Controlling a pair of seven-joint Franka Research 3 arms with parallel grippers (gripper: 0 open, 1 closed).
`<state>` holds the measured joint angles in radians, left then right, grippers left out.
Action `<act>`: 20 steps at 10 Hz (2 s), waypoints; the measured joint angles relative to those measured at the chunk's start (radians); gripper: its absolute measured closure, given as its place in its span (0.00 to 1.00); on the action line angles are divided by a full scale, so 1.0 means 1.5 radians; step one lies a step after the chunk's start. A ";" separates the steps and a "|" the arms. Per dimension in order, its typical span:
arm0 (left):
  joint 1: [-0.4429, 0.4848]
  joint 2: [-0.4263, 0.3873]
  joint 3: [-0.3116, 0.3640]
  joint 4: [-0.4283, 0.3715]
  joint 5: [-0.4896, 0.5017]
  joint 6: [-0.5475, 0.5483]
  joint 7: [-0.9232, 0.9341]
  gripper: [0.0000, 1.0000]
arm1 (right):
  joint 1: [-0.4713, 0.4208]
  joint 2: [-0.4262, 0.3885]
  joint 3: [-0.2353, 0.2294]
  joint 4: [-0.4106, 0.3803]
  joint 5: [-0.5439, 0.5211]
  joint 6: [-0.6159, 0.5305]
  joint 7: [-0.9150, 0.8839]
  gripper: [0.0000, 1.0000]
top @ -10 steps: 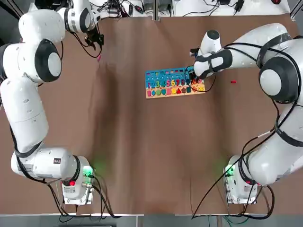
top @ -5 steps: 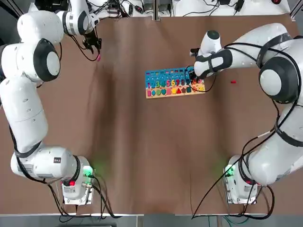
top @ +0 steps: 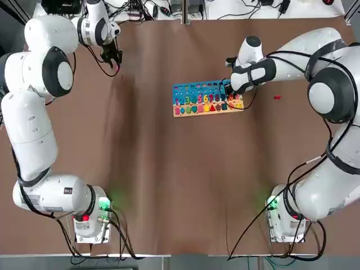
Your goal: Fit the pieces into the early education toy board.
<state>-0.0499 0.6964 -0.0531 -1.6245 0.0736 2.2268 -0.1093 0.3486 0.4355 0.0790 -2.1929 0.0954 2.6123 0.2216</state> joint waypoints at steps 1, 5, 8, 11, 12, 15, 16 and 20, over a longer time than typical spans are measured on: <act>0.002 0.003 0.000 0.000 0.001 0.001 0.018 0.52 | 0.000 0.000 0.000 0.000 0.000 0.000 0.000 0.60; 0.007 0.005 0.001 0.000 0.001 0.001 0.053 0.59 | 0.000 0.008 -0.002 -0.003 0.001 0.005 0.001 0.52; 0.007 0.010 0.001 0.000 0.001 0.002 0.066 0.59 | 0.000 0.008 -0.002 -0.003 0.001 0.005 0.001 0.52; 0.008 0.014 0.001 0.000 0.001 0.012 0.080 0.62 | 0.000 0.008 -0.002 -0.003 0.001 0.005 0.001 0.52; 0.008 0.017 0.001 0.000 0.001 0.015 0.082 0.63 | 0.000 0.008 -0.002 -0.003 0.001 0.005 0.001 0.52; 0.008 0.025 0.001 0.000 0.004 0.027 0.090 0.64 | 0.000 0.008 -0.002 -0.003 0.001 0.004 0.001 0.52; 0.008 0.026 0.001 0.000 0.004 0.029 0.091 0.65 | 0.000 0.008 -0.002 -0.003 0.001 0.004 0.002 0.52; 0.008 0.026 0.001 0.001 0.005 0.031 0.092 0.82 | 0.000 0.007 -0.002 0.000 0.001 -0.006 0.006 0.52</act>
<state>-0.0385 0.7354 -0.0512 -1.6230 0.0816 2.2727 0.0286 0.3488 0.4453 0.0765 -2.1936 0.0966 2.6035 0.2307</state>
